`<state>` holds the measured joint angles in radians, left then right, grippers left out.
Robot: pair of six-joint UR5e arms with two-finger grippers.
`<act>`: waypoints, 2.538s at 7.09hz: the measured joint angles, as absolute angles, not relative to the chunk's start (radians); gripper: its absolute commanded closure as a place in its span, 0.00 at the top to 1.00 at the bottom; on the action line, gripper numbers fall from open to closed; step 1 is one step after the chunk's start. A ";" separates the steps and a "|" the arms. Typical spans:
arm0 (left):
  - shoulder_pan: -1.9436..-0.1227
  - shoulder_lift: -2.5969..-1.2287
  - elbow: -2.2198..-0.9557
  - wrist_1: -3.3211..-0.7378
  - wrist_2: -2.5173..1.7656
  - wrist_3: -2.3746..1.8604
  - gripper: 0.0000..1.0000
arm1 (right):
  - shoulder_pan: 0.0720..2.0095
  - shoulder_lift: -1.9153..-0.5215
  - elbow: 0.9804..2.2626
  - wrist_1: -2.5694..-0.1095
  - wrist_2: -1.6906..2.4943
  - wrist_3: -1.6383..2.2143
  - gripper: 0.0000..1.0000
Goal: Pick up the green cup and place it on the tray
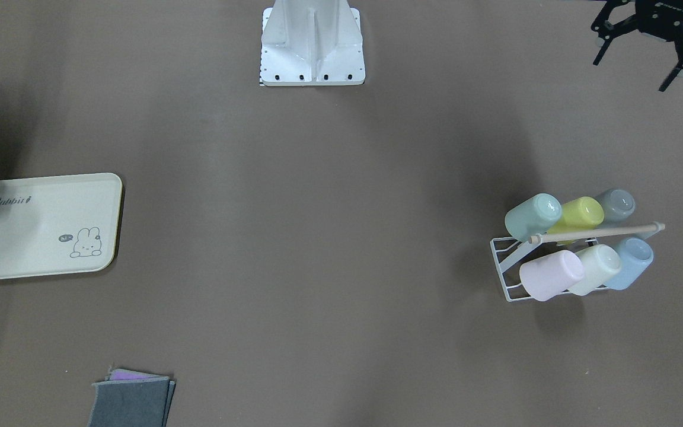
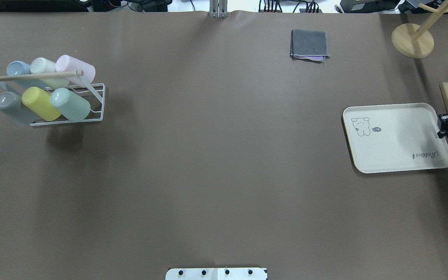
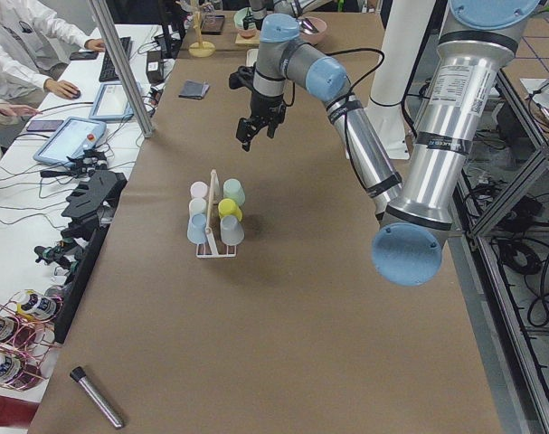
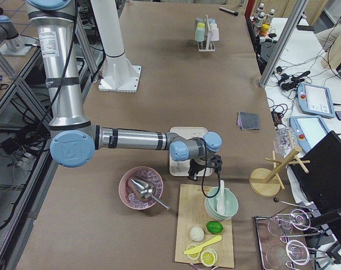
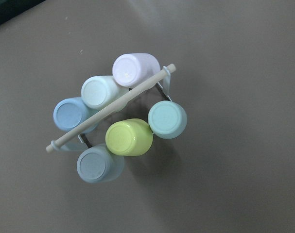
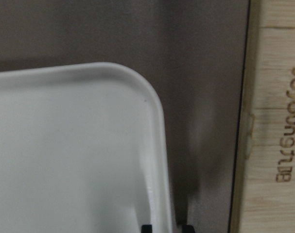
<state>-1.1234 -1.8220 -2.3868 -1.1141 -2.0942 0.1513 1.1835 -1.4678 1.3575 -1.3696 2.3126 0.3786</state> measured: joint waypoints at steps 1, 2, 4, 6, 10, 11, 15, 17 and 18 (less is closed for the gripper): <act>-1.026 -1.843 -2.392 -1.114 -1.972 0.245 0.98 | 1.184 -1.470 1.352 -1.370 2.310 0.369 0.31; -0.923 -1.852 -2.399 -1.116 -1.832 0.326 0.98 | 1.183 -1.467 1.348 -1.370 2.309 0.366 0.19; -0.792 -1.855 -2.414 -1.115 -1.644 0.480 0.98 | 1.183 -1.459 1.346 -1.370 2.309 0.368 0.00; -0.751 -1.852 -2.420 -1.112 -1.550 0.652 0.98 | 1.182 -1.457 1.346 -1.370 2.308 0.371 0.00; -0.537 -1.783 -2.372 -1.154 -1.137 0.865 0.98 | 1.181 -1.459 1.339 -1.369 2.308 0.366 0.00; -0.477 -1.781 -2.334 -1.161 -1.043 0.873 0.98 | 1.181 -1.459 1.338 -1.369 2.309 0.365 0.00; -0.361 -1.767 -2.171 -1.162 -0.792 0.877 0.98 | 1.208 -1.458 1.358 -1.368 2.340 0.365 0.00; -0.355 -1.758 -2.095 -1.163 -0.714 0.874 0.98 | 1.244 -1.458 1.378 -1.368 2.382 0.365 0.00; -0.355 -1.758 -2.063 -1.165 -0.686 0.872 0.98 | 1.260 -1.459 1.393 -1.368 2.404 0.368 0.00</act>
<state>-0.3550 -1.7584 -2.0625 -1.1653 -0.6860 0.8720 1.2605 -1.4586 1.3927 -1.3683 2.4037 0.3677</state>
